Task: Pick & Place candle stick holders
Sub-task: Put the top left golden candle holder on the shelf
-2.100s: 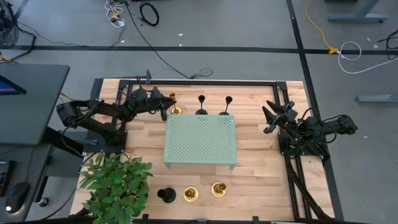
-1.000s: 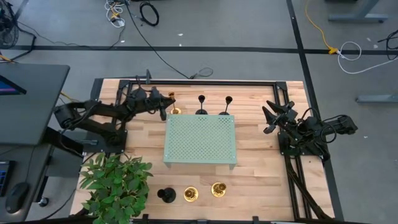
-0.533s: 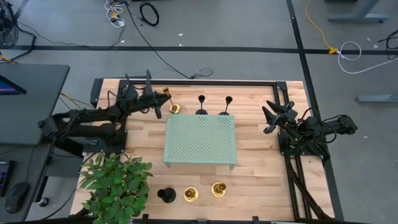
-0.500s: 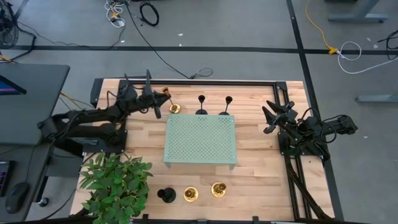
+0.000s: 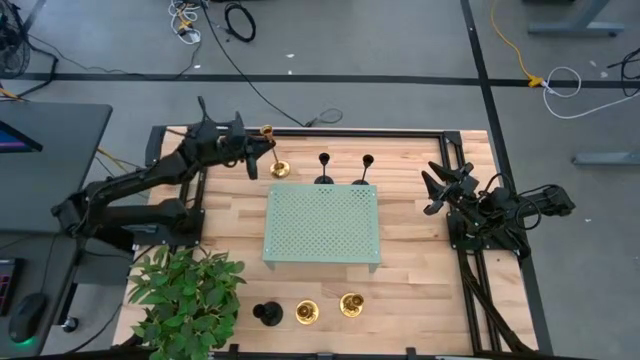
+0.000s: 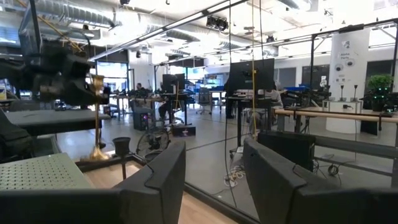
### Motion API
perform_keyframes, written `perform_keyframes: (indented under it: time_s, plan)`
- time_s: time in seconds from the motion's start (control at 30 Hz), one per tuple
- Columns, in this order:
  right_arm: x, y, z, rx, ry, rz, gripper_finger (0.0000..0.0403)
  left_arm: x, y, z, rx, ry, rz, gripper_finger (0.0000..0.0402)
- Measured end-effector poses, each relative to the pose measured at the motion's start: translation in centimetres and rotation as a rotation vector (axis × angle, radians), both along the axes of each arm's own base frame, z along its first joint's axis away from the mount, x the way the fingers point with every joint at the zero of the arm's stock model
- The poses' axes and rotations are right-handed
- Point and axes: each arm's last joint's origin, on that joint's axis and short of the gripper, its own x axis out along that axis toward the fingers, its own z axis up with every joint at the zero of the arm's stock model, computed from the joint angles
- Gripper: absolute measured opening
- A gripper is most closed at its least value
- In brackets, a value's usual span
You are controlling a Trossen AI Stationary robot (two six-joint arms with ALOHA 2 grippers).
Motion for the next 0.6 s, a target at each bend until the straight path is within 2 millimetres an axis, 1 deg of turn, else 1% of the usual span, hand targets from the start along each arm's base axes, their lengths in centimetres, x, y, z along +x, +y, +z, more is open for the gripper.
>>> perform_keyframes:
  time_s: [0.17, 0.3, 0.47, 0.6]
  plan:
    - [0.0, 0.0, 0.0, 0.0, 0.0, 0.0, 0.0162, 0.6, -0.9, 3.4, 0.007, -0.011, -0.051, 0.0016]
    - [0.0, 0.0, 0.0, 0.0, 0.0, 0.0, 0.0162, 1.1, -2.1, 5.2, -0.003, -0.004, -0.107, 0.0016]
    - [0.0, 0.0, 0.0, 0.0, 0.0, 0.0, 0.0162, 1.7, -3.8, 6.3, -0.029, 0.004, -0.18, 0.0016]
    - [0.0, 0.0, 0.0, 0.0, 0.0, 0.0, 0.0162, 2.2, -5.4, 6.5, -0.03, 0.0, -0.239, 0.0016]
